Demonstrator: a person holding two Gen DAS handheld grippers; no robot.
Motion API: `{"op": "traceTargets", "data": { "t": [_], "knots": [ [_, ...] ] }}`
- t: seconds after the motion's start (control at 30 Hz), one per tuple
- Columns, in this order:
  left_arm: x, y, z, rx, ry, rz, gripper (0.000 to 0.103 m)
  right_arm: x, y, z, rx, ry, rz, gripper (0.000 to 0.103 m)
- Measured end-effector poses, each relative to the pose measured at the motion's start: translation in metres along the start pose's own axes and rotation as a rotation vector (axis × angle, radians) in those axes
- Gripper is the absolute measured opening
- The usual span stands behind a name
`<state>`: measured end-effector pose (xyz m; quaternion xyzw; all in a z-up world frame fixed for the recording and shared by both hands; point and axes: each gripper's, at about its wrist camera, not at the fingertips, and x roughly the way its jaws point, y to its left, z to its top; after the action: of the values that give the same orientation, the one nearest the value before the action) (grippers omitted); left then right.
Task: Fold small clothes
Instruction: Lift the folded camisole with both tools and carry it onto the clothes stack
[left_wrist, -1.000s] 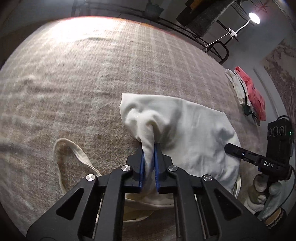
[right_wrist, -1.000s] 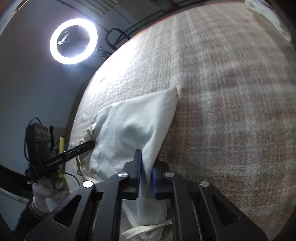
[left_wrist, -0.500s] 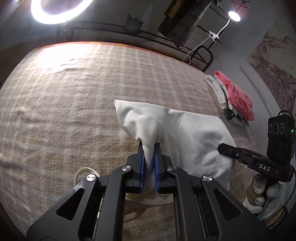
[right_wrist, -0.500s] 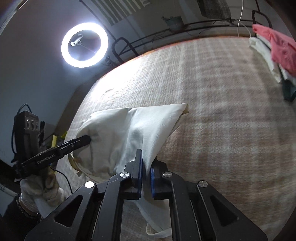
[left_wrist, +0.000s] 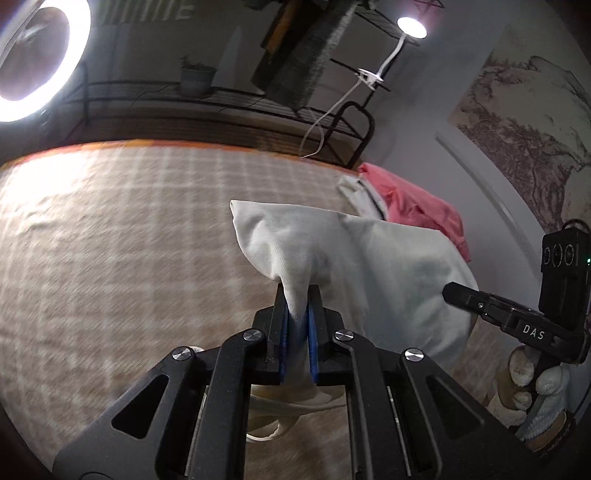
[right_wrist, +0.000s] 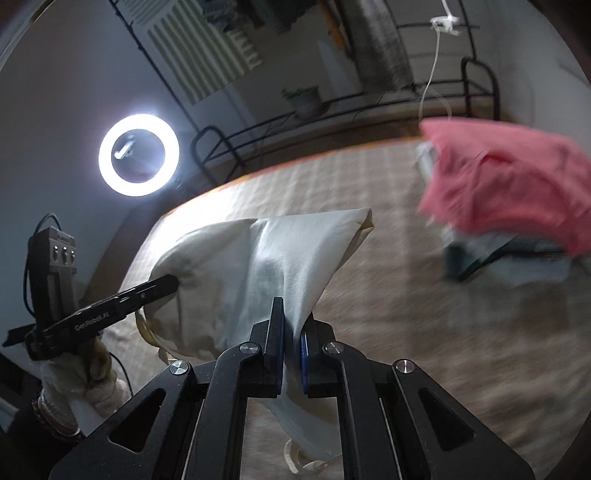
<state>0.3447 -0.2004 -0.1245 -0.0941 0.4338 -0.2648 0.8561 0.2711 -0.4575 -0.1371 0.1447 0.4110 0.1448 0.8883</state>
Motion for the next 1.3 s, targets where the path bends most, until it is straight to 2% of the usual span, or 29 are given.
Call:
{"op": "traceTargets", "data": {
  "t": [0.23,0.4,0.67,0.87,1.1,1.3],
  "knots": [
    [0.044,-0.072,0.042,0.073,-0.03,-0.054,0.007,-0.04,-0.057,0.033,-0.002,-0.075,-0.105,0.005],
    [0.083,-0.118,0.069,0.114,-0.041,-0.066,0.007,-0.06,-0.104,0.061,0.005,-0.12,-0.173,0.005],
    [0.147,-0.182,0.098,0.174,-0.062,-0.045,0.007,-0.074,-0.162,0.094,0.022,-0.172,-0.265,0.005],
    [0.187,-0.206,0.107,0.182,-0.06,-0.009,0.007,-0.067,-0.196,0.113,0.036,-0.18,-0.288,0.005],
    [0.221,-0.208,0.102,0.206,-0.04,0.066,0.007,-0.04,-0.227,0.12,0.076,-0.175,-0.323,0.003],
    [0.241,-0.192,0.099,0.18,0.008,0.085,0.007,-0.017,-0.233,0.119,0.051,-0.12,-0.436,0.003]
  ]
}}
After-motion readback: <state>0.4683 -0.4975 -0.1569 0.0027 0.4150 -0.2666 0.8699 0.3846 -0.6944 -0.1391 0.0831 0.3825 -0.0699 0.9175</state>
